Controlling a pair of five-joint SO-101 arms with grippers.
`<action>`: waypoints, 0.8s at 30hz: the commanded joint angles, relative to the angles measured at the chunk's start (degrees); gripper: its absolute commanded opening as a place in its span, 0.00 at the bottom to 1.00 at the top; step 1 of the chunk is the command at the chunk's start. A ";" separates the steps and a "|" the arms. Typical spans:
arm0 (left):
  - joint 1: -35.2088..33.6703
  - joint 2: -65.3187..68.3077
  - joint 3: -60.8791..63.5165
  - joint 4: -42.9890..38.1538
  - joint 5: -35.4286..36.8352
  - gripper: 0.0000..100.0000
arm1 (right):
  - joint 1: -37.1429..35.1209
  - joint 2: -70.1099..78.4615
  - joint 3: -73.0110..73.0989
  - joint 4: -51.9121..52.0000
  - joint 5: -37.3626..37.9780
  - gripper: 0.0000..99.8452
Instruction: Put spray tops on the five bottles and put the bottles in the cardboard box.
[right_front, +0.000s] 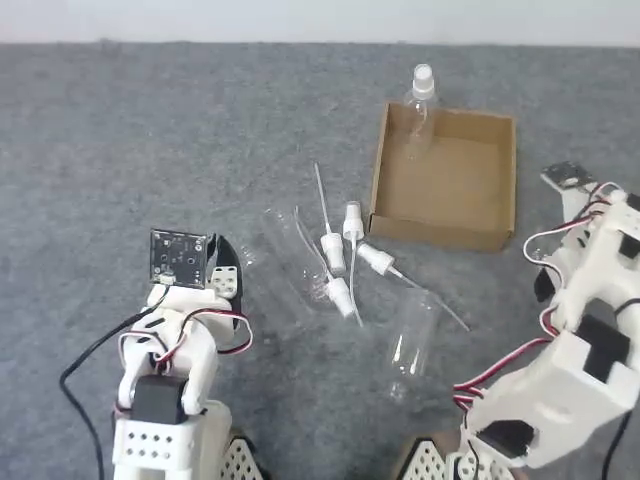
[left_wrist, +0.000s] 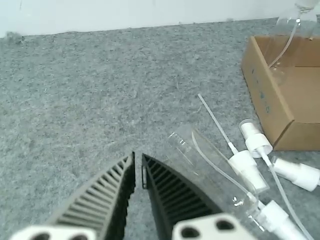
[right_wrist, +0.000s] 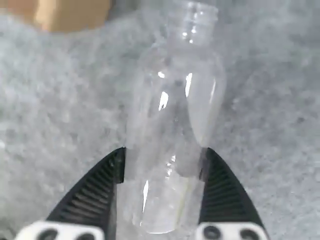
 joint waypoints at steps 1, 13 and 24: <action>0.18 -1.14 -0.22 -0.35 0.53 0.01 | 0.84 -0.04 3.69 -0.40 3.87 0.07; 0.18 -1.14 -0.22 -0.35 0.53 0.01 | 1.45 -3.74 5.89 -1.89 4.04 0.17; 0.18 -1.14 -0.22 -0.35 0.53 0.01 | 0.66 -14.20 5.45 1.98 1.32 0.26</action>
